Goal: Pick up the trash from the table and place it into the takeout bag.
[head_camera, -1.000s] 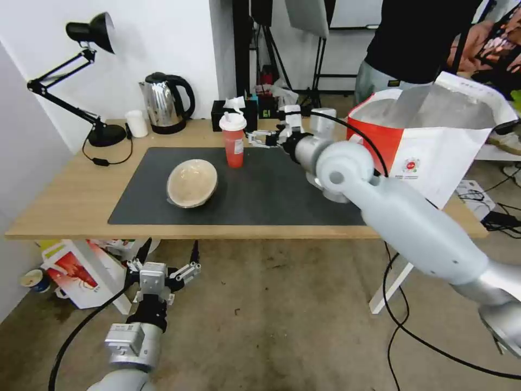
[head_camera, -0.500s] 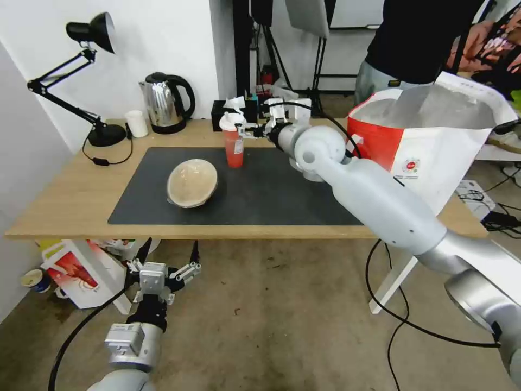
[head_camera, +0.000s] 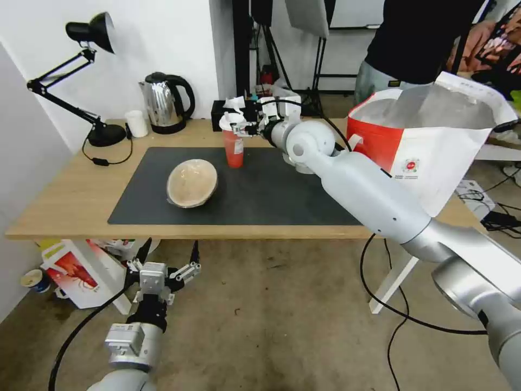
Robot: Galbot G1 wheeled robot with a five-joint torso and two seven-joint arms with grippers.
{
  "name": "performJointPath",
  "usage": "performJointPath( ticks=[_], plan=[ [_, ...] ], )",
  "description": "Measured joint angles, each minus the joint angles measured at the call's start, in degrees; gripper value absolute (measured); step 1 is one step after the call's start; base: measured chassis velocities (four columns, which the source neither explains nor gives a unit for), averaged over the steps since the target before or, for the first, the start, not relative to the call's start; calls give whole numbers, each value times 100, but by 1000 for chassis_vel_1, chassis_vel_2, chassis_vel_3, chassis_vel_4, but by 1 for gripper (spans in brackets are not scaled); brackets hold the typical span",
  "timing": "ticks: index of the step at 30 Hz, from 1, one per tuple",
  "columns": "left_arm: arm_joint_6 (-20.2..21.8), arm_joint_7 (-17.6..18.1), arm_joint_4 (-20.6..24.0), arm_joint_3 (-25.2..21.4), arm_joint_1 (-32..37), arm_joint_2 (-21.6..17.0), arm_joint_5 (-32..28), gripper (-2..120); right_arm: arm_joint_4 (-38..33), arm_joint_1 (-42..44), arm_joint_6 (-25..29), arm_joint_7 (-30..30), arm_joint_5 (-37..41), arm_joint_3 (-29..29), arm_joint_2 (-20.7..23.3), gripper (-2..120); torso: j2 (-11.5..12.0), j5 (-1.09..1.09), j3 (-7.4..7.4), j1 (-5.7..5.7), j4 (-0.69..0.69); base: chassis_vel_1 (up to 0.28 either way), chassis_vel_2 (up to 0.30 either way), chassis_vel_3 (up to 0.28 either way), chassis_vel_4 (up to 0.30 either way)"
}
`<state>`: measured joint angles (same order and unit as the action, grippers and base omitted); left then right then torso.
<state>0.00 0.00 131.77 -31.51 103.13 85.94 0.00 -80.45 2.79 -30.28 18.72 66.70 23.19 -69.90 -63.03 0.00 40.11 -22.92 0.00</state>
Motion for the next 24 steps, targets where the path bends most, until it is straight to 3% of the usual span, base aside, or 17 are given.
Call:
performJointPath(
  ticks=[24],
  plan=[
    [0, 0, 0, 0, 0, 0, 0, 100, 556, -29, -325, -251, -269, 59, -247, 100, 0, 0, 0, 0, 0, 0, 0, 0, 0]
  ],
)
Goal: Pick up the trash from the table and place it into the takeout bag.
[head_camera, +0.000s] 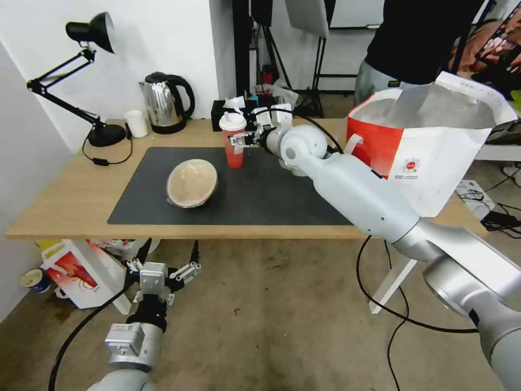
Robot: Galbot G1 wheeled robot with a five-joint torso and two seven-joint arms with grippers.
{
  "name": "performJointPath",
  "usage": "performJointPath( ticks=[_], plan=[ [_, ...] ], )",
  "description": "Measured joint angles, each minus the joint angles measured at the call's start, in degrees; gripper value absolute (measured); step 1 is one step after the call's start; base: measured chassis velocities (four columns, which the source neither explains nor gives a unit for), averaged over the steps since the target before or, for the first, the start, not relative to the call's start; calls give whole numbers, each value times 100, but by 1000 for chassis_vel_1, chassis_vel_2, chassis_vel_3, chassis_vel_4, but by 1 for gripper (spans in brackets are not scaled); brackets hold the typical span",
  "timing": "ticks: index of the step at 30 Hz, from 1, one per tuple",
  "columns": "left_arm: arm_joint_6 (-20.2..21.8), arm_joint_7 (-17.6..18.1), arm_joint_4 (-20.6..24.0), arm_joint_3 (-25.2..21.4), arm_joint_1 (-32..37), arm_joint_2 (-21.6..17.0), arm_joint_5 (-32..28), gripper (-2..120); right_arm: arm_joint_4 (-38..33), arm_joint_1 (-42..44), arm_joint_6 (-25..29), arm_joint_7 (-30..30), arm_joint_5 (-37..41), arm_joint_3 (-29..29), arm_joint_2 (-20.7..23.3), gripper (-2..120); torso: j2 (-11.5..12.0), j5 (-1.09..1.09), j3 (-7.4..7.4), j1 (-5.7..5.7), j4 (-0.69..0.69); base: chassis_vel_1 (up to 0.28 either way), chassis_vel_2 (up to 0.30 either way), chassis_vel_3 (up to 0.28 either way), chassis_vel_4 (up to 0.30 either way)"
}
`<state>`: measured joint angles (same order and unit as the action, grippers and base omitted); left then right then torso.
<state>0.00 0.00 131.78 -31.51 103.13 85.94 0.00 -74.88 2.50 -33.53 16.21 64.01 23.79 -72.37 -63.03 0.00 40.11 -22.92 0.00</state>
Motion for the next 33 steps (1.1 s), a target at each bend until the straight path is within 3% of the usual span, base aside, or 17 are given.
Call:
performJointPath(
  ticks=[7, 20, 33],
  plan=[
    [0, 0, 0, 0, 0, 0, 0, 100, 286, -89, 27, -112, -83, -3, -152, 100, 0, 0, 0, 0, 0, 0, 0, 0, 0],
    [0, 0, 0, 0, 0, 0, 0, 100, 1433, -343, 193, -736, -532, -56, -787, 100, 1, 0, 0, 0, 0, 0, 0, 0, 0],
    [0, 0, 0, 0, 0, 0, 0, 100, 1836, -314, 262, -908, -778, -80, -1006, 100, 1, 0, 0, 0, 0, 0, 0, 0, 0]
  ],
)
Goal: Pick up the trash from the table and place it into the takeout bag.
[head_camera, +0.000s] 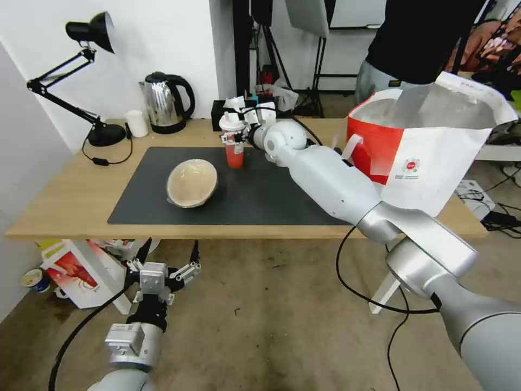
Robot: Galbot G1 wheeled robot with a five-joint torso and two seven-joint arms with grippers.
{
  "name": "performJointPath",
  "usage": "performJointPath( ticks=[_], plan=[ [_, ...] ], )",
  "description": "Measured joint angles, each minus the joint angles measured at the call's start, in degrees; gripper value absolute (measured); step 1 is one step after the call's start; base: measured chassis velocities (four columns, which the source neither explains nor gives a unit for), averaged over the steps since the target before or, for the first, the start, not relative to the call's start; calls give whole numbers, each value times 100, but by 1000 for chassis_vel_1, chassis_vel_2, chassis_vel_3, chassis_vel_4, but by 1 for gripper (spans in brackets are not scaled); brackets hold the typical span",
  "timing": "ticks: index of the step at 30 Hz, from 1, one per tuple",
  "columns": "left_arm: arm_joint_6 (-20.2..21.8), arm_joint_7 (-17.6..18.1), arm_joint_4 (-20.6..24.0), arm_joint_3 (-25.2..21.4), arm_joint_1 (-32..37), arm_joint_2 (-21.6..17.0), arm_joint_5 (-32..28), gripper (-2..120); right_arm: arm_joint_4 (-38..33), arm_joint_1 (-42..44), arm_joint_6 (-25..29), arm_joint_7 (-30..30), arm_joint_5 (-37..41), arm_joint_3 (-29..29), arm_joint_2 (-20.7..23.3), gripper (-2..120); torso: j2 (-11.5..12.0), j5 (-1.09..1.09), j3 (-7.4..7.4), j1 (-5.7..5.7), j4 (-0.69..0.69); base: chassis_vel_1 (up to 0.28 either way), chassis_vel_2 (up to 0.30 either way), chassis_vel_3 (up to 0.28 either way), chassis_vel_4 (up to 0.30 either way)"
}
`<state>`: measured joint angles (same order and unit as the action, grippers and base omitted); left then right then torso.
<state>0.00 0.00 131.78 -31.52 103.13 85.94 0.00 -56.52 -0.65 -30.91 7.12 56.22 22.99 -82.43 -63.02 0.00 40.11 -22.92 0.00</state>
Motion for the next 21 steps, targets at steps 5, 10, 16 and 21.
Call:
performJointPath(
  ticks=[5, 10, 16, 21],
  plan=[
    [0, 0, 0, 0, 0, 0, 0, 100, 131, -24, 28, -110, -77, -20, -63, 100, 0, 0, 0, 0, 0, 0, 0, 0, 0],
    [0, 0, 0, 0, 0, 0, 0, 100, 259, -50, 46, -194, -149, -39, -145, 100, 0, 0, 0, 0, 0, 0, 0, 0, 0],
    [0, 0, 0, 0, 0, 0, 0, 100, 488, -57, 72, -280, -284, -152, -295, 100, -1, 0, 0, 0, 0, 0, 0, 0, 0],
    [0, 0, 0, 0, 0, 0, 0, 100, 638, -40, 118, -335, -359, -206, -327, 100, -1, 0, 0, 0, 1, 0, 0, 0, 0]
  ],
)
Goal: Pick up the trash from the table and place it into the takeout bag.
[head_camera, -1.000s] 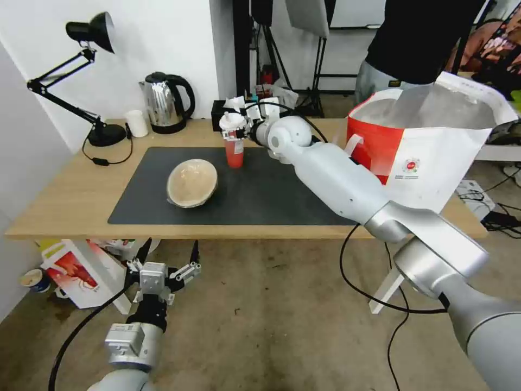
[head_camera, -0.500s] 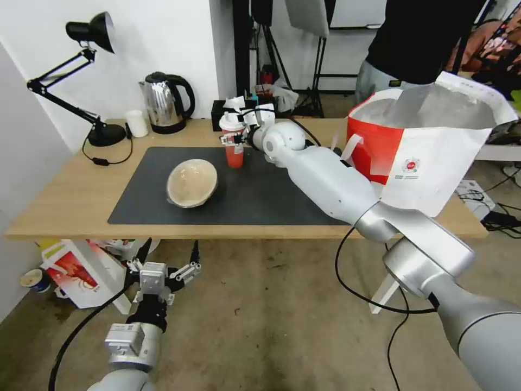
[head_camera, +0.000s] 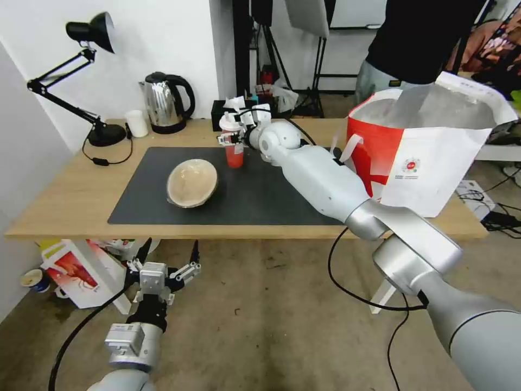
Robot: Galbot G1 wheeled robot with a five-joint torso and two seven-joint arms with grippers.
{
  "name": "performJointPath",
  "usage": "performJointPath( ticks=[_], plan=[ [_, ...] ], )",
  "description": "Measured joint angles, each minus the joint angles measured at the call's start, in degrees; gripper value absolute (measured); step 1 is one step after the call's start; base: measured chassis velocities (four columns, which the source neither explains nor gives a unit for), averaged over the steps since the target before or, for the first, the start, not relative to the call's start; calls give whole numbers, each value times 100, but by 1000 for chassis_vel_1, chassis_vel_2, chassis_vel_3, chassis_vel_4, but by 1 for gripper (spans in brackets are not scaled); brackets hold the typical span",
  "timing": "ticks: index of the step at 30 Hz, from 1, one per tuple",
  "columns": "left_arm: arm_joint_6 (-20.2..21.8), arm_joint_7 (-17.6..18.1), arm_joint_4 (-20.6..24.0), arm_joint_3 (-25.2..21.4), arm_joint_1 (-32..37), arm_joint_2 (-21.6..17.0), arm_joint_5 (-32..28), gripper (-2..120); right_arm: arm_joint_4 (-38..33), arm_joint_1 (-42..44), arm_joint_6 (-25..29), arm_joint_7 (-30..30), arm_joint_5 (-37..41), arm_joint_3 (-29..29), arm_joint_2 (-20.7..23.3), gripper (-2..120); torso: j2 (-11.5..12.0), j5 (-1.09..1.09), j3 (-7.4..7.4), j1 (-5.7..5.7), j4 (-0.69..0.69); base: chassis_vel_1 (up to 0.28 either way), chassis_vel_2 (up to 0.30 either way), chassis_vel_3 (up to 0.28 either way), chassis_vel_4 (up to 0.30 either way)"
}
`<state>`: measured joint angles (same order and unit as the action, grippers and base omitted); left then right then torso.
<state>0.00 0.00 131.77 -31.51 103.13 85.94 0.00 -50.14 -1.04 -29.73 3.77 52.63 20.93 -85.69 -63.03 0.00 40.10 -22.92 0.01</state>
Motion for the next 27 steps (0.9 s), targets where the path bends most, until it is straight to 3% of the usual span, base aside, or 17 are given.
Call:
performJointPath(
  ticks=[26, 27],
  plan=[
    [0, 0, 0, 0, 0, 0, 0, 100, 524, 8, 443, -579, -343, -138, -115, 100, 0, 0, 0, 0, -1, 0, 0, 0, 0],
    [0, 0, 0, 0, 0, 0, 0, 100, 542, 0, 477, -598, -349, -138, -121, 96, 0, 0, 0, 0, -1, 0, 0, 0, 0]
  ],
)
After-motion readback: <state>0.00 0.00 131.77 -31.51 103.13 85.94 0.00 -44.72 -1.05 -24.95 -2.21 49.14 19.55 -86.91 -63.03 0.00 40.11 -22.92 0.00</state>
